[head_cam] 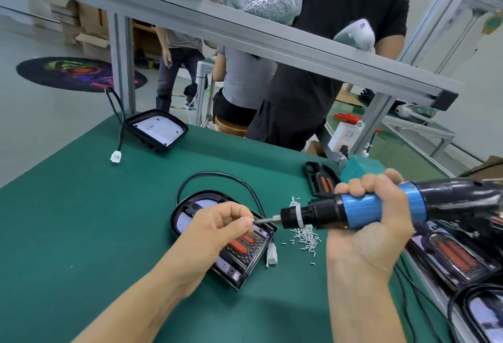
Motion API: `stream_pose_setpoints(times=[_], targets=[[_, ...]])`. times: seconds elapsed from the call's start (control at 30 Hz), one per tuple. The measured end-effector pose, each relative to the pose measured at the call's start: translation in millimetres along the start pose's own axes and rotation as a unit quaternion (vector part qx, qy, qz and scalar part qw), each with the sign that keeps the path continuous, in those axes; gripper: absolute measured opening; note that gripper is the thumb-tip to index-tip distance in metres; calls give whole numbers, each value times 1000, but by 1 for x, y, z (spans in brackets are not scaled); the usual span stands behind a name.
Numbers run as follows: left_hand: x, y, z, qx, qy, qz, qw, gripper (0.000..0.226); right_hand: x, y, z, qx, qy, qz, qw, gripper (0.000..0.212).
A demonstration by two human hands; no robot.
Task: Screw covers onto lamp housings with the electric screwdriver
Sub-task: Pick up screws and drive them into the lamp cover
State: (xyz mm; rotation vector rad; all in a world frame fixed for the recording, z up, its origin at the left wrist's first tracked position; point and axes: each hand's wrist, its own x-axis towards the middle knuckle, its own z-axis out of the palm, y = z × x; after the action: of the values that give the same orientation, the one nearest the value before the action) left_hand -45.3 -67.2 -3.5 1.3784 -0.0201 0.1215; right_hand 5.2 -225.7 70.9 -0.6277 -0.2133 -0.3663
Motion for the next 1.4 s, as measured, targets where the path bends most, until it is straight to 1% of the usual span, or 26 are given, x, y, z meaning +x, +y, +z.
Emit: stream_pose_setpoints(times=[0.07,0.1,0.13,0.17,0.2,0.23,0.27,0.37,0.5,0.7,0.87,1.0,1.2,1.3,1.4], targets=[[0,-2,-13,16,43,6,999,16,-2,11,3,-9,-10,9,1000,22],[0,-5,-24,54,90,16,994,17,-4,18,5,-16,-17,15,1000,22],[1,-9,-36,119,147,29,981,17,-7,25,6,-23,-24,22,999,22],[2,-12,-48,195,201,40,959,17,-9,32,8,-30,-29,27,999,23],[2,-15,-59,263,242,46,933,17,-12,39,8,-38,-34,30,998,24],[2,-17,-67,312,263,46,912,17,-15,45,9,-48,-41,32,997,25],[2,-21,-73,345,266,42,899,17,-17,50,9,-61,-48,32,996,25],[0,-31,-80,406,242,23,881,14,-25,66,12,-92,-67,38,993,27],[-2,-36,-83,448,245,41,859,7,-36,85,18,-135,-97,37,985,29],[-6,-43,-80,443,236,62,863,6,-43,104,23,-158,-122,34,979,28],[-5,-45,-82,436,245,56,864,6,-44,116,28,-163,-133,33,977,28],[-6,-46,-82,434,249,48,864,7,-43,122,30,-175,-152,33,972,33],[-7,-47,-83,436,250,43,864,8,-44,125,27,-196,-161,30,967,27],[-7,-46,-83,438,250,45,862,8,-45,126,28,-206,-164,23,964,18],[-8,-47,-84,442,251,41,860,8,-47,127,28,-203,-160,27,966,18]])
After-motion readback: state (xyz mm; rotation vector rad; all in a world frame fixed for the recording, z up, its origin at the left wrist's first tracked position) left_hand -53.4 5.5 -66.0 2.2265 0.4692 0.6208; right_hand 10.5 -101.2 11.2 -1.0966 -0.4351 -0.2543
